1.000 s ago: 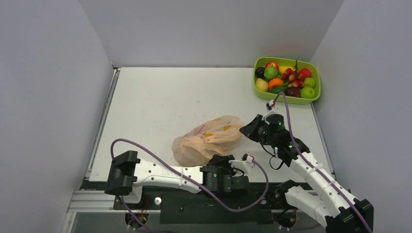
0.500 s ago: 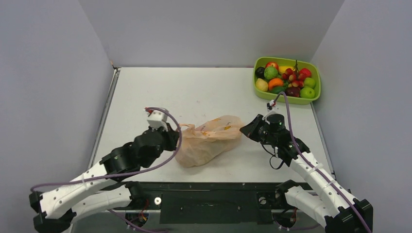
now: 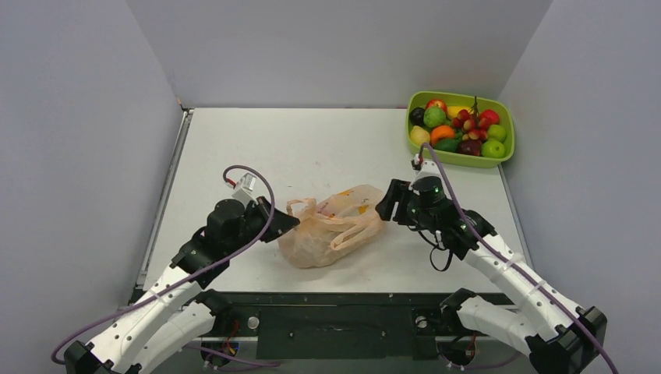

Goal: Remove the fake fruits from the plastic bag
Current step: Untie the plastic bag at the center of the board, then adjust the plastic bag at the center of the board.

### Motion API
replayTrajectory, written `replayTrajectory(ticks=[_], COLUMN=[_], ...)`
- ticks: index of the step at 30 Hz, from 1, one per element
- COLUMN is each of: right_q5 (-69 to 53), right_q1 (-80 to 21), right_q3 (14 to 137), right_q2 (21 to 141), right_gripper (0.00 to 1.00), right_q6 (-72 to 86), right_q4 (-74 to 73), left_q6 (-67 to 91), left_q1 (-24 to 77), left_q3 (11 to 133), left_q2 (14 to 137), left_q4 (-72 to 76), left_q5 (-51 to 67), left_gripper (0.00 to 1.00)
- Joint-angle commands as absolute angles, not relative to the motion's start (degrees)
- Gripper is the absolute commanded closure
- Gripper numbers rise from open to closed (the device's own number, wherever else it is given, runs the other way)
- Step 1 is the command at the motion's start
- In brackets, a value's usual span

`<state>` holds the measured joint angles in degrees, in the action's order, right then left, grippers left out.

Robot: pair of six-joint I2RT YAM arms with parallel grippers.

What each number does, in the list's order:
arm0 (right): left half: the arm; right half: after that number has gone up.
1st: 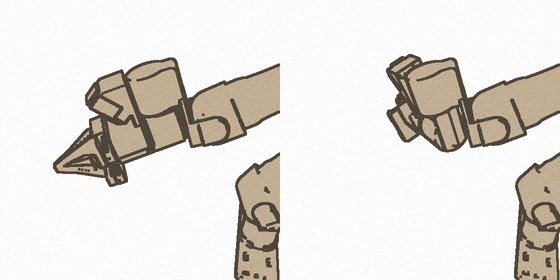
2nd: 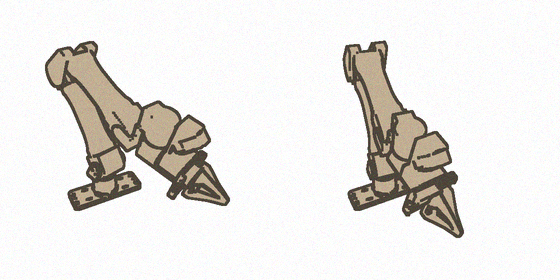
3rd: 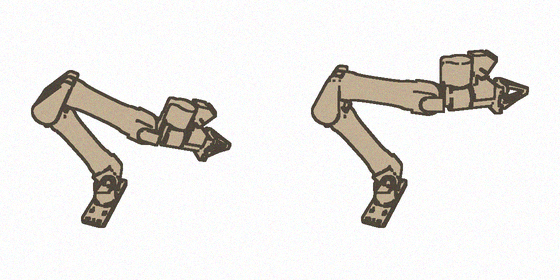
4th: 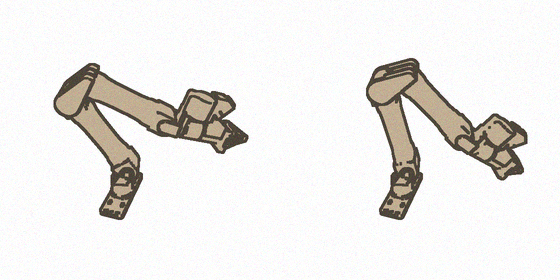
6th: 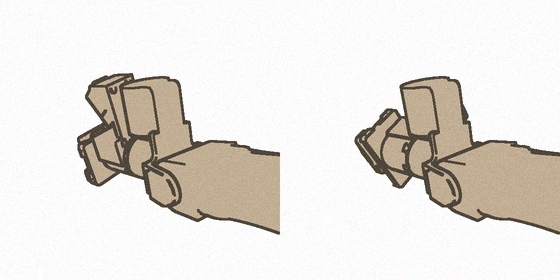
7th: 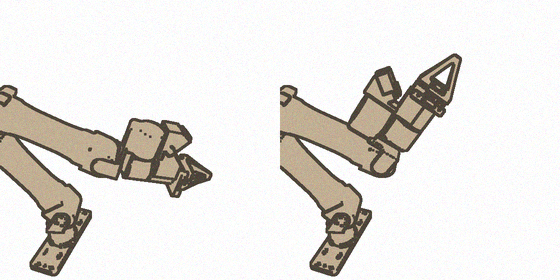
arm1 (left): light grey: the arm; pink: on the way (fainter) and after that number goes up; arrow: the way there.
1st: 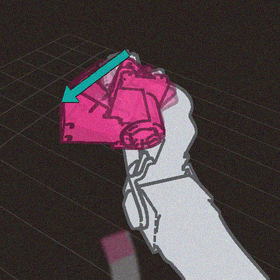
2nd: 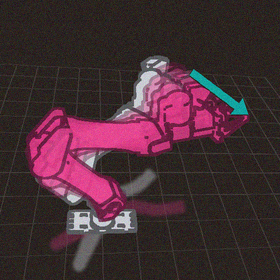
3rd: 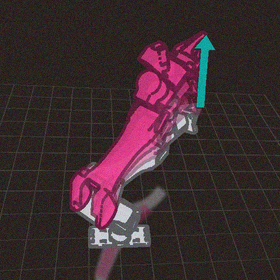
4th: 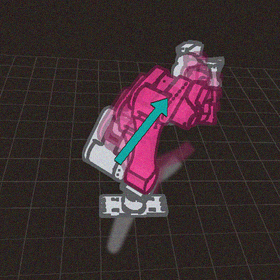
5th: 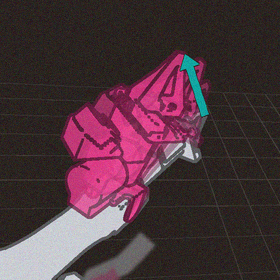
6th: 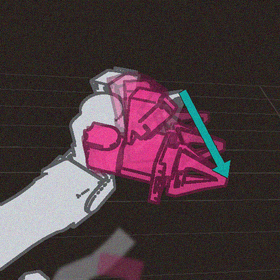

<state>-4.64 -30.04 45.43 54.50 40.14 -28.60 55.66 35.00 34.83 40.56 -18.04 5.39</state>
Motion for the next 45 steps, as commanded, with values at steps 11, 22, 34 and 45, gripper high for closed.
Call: replayTrajectory(ticks=[11, 22, 34, 45], right_q5=[44.2, 53.01, 70.8, 65.49], right_q1=[-76.6, -91.41, -90.2, -84.01], right_q3=[62.66, 66.83, 69.12, 72.68], right_q2=[59.74, 79.79, 90.57, 88.91], right_gripper=[0.21, 0.2, 0.3, 1.0], right_q6=[11.26, -1.22, -2.74, -0.23], right_q4=[-44.02, -46.95, -45.39, -43.48], left_q6=[59.34, 59.07, 59.19, 59.24], left_q1=[33.61, 32.89, 32.61, 32.6], left_q3=[35.32, 35.15, 34.94, 35.18], left_q2=[40.25, 39.79, 39.61, 39.32], left_q4=[-10.82, -11.47, -11.27, -11.91], left_q5=[11.82, 12.97, 13.6, 13.34], left_gripper=[1.0, 1.0, 1.0, 1.0])
